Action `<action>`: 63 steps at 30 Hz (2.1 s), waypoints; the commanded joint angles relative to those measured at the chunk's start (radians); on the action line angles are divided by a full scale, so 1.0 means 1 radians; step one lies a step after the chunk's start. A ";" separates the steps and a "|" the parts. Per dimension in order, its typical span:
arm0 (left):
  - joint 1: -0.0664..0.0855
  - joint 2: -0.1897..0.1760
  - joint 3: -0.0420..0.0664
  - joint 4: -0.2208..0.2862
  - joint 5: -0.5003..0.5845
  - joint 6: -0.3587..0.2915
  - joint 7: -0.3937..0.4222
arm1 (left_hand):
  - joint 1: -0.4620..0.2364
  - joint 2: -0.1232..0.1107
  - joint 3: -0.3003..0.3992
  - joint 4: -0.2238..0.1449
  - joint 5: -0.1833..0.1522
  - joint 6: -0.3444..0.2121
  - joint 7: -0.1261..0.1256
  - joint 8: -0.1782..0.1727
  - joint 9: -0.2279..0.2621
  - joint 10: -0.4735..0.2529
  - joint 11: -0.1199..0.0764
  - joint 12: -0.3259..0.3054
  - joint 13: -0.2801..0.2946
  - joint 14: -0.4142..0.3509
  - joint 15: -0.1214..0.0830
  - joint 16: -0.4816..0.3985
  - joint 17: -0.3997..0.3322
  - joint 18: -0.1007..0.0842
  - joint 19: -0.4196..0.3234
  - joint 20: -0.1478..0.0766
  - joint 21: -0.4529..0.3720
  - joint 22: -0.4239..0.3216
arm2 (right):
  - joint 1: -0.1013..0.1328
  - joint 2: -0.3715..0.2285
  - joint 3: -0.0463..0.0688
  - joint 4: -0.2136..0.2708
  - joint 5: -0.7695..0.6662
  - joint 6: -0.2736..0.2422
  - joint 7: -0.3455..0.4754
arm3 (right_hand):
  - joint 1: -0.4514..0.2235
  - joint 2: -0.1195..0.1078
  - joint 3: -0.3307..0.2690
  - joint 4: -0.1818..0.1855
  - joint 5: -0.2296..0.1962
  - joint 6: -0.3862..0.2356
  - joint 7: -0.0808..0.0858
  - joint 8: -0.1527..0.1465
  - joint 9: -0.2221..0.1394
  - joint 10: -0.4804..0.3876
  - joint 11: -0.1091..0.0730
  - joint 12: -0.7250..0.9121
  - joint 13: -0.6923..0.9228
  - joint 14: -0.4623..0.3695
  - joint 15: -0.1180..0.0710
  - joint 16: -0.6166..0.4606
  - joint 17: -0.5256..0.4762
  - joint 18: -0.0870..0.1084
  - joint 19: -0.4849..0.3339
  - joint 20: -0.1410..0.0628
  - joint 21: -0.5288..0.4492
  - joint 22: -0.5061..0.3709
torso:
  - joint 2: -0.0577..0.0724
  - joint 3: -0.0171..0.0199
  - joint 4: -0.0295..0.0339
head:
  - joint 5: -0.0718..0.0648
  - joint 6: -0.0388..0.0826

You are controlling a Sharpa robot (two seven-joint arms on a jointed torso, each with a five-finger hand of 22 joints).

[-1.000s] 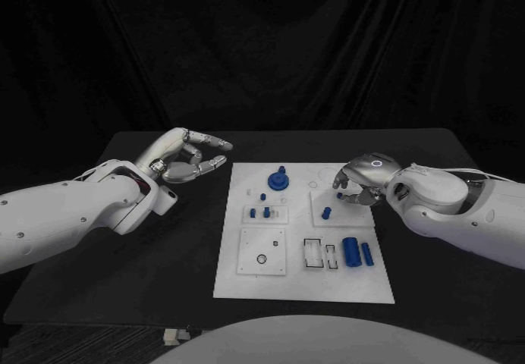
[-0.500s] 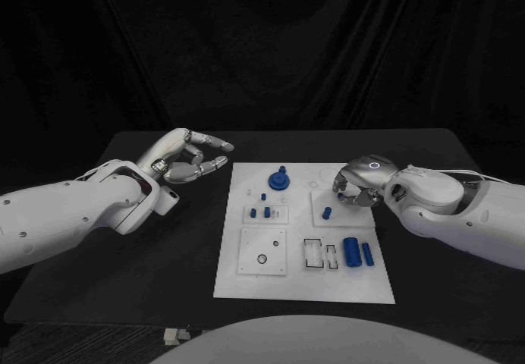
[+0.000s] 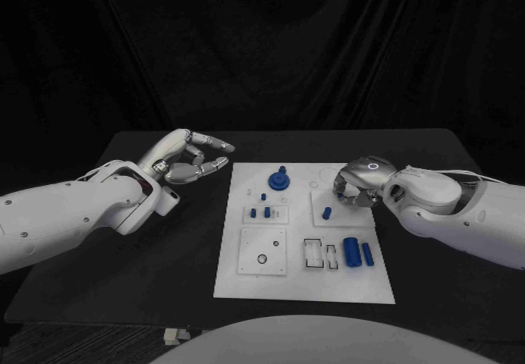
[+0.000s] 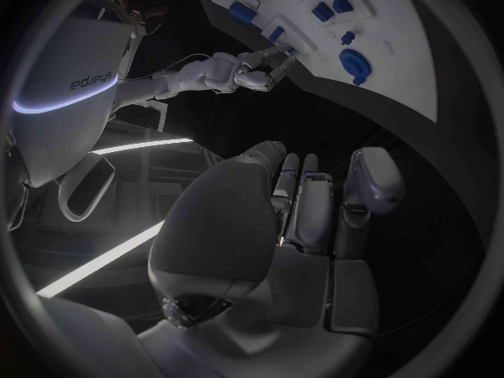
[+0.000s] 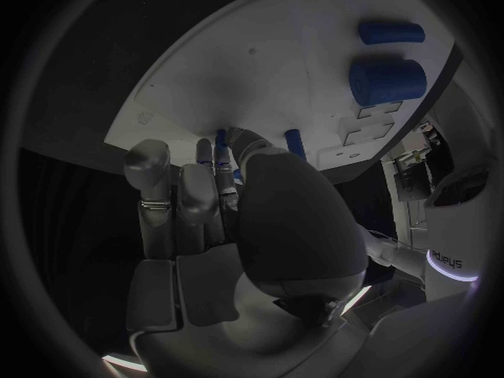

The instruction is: Assemble the parts on the task board

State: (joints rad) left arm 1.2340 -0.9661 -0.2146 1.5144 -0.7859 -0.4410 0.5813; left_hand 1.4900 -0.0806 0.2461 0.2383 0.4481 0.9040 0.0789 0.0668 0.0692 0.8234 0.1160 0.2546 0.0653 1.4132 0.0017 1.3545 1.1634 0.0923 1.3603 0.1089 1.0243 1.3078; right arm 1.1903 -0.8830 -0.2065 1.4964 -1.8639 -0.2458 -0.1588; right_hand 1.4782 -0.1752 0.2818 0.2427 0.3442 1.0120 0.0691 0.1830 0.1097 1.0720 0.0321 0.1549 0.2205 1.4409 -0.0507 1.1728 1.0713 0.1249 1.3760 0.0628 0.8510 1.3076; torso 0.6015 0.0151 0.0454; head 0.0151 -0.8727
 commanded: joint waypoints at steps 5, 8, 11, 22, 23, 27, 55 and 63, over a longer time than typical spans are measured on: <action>-0.003 0.002 0.001 0.002 -0.004 0.009 0.016 | 0.014 0.001 0.000 -0.007 0.008 0.006 0.008 0.006 0.002 0.009 -0.002 0.005 0.000 -0.002 0.008 0.005 0.000 0.005 -0.003 0.005 -0.001 0.134 | -0.005 0.003 0.000 -0.007 0.000 -0.005 0.011 | 0.013 0.002 0.009 -0.002 0.004 0.005 0.004 0.004 0.004 0.016 0.001 0.004 -0.002 -0.008 -0.004 -0.004 -0.004 -0.009 -0.003 -0.006 -0.004 0.112 | 0.000 -0.0002 0.0000 | 0.001 0.000; -0.003 0.002 0.001 0.002 -0.006 0.010 0.016 | 0.016 0.001 0.000 -0.007 0.008 0.008 0.009 0.007 0.002 0.010 -0.002 0.005 0.000 -0.002 0.008 0.006 0.001 0.005 -0.003 0.005 -0.001 0.134 | -0.006 0.003 0.000 -0.008 0.002 -0.009 0.013 | 0.017 0.003 0.013 -0.006 0.009 0.007 0.006 0.006 0.007 0.022 0.002 0.006 -0.003 -0.008 -0.005 -0.003 -0.004 -0.009 -0.004 -0.006 -0.005 0.111 | 0.000 0.0000 -0.0001 | 0.002 0.000; -0.004 0.003 0.001 0.001 -0.008 0.010 0.015 | 0.018 0.002 0.001 -0.008 0.009 0.011 0.012 0.007 0.002 0.011 -0.002 0.006 0.000 -0.002 0.009 0.006 0.000 0.005 -0.003 0.005 0.000 0.134 | -0.006 0.003 0.000 -0.007 0.004 -0.011 0.015 | 0.018 0.002 0.015 -0.008 0.012 0.008 0.008 0.007 0.008 0.026 0.002 0.008 -0.003 -0.009 -0.005 -0.006 -0.007 -0.009 -0.004 -0.007 -0.005 0.111 | 0.000 0.0001 -0.0002 | 0.001 0.000; -0.006 0.006 0.001 0.001 -0.009 0.014 0.013 | 0.023 0.003 0.001 -0.008 0.012 0.029 0.024 0.013 0.004 0.013 -0.003 0.006 -0.001 -0.003 0.009 0.007 0.000 0.005 -0.003 0.006 0.003 0.135 | -0.007 -0.003 0.000 0.001 0.005 -0.031 0.023 | 0.024 0.006 0.029 -0.022 0.015 0.024 0.013 0.019 0.021 0.058 0.002 0.016 -0.007 -0.006 -0.005 -0.001 -0.002 -0.011 0.000 -0.008 0.006 0.114 | 0.000 -0.0002 -0.0004 | 0.000 0.000; -0.006 0.007 0.001 0.000 -0.009 0.015 0.012 | 0.023 0.003 0.001 -0.008 0.012 0.029 0.024 0.013 0.004 0.013 -0.003 0.006 -0.001 -0.003 0.009 0.007 0.000 0.005 -0.003 0.006 0.003 0.135 | -0.007 -0.004 0.000 0.003 0.005 -0.034 0.024 | 0.024 0.007 0.030 -0.024 0.012 0.028 0.014 0.021 0.023 0.063 0.001 0.018 -0.008 -0.006 -0.006 -0.001 -0.002 -0.012 0.000 -0.008 0.008 0.114 | 0.000 -0.0002 -0.0004 | -0.001 0.000; -0.006 0.008 0.001 -0.002 -0.009 0.016 0.011 | 0.024 0.003 0.001 -0.008 0.012 0.032 0.025 0.014 0.005 0.013 -0.003 0.006 -0.001 -0.003 0.009 0.006 -0.001 0.005 -0.003 0.006 0.002 0.134 | -0.007 -0.008 0.000 0.008 0.005 -0.043 0.026 | 0.025 0.008 0.033 -0.028 0.010 0.033 0.015 0.024 0.026 0.071 0.001 0.019 -0.009 -0.005 -0.006 0.001 0.000 -0.012 0.001 -0.009 0.010 0.115 | 0.000 -0.0002 -0.0001 | -0.002 0.000; -0.008 0.009 0.001 0.005 -0.022 0.030 -0.008 | 0.032 0.008 0.006 -0.010 0.014 0.034 0.026 0.013 0.004 0.019 -0.001 0.008 0.000 -0.005 0.011 0.005 -0.005 0.006 -0.006 0.007 -0.003 0.133 | 0.010 -0.068 0.001 0.066 0.005 -0.075 0.008 | 0.025 0.014 0.043 -0.039 0.001 0.056 0.016 0.037 0.040 0.098 0.001 0.016 -0.018 -0.008 -0.007 -0.012 -0.017 -0.010 -0.001 -0.010 0.000 0.112 | 0.000 -0.0004 -0.0005 | 0.009 0.000; -0.009 0.014 0.001 0.001 -0.023 0.039 -0.015 | 0.034 0.008 0.007 -0.011 0.015 0.034 0.027 0.013 0.003 0.020 -0.001 0.008 -0.001 -0.007 0.012 0.003 -0.009 0.007 -0.008 0.008 -0.007 0.132 | 0.044 -0.096 0.001 0.106 0.005 -0.072 -0.002 | 0.025 0.014 0.043 -0.039 -0.001 0.055 0.016 0.037 0.041 0.098 0.001 0.016 -0.019 -0.010 -0.007 -0.017 -0.023 -0.009 -0.003 -0.010 -0.005 0.111 | -0.001 -0.0001 -0.0004 | 0.006 0.000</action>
State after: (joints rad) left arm 1.2263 -0.9539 -0.2146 1.5149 -0.8082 -0.4158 0.5663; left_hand 1.5144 -0.0718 0.2516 0.2330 0.4558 0.9309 0.1057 0.0748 0.0727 0.8363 0.1147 0.2585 0.0654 1.4060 0.0090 1.3545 1.1554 0.0923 1.3568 0.1125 1.0213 1.3074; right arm 1.2291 -0.9756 -0.2065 1.5943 -1.8555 -0.3055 -0.1415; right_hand 1.4974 -0.1628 0.3189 0.2054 0.3474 1.0630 0.0845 0.2168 0.1511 1.1629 0.0338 0.1705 0.2032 1.4350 -0.0566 1.1593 1.0499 0.1248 1.3767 0.0563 0.8492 1.3080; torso 0.6007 0.0149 0.0447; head 0.0237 -0.8727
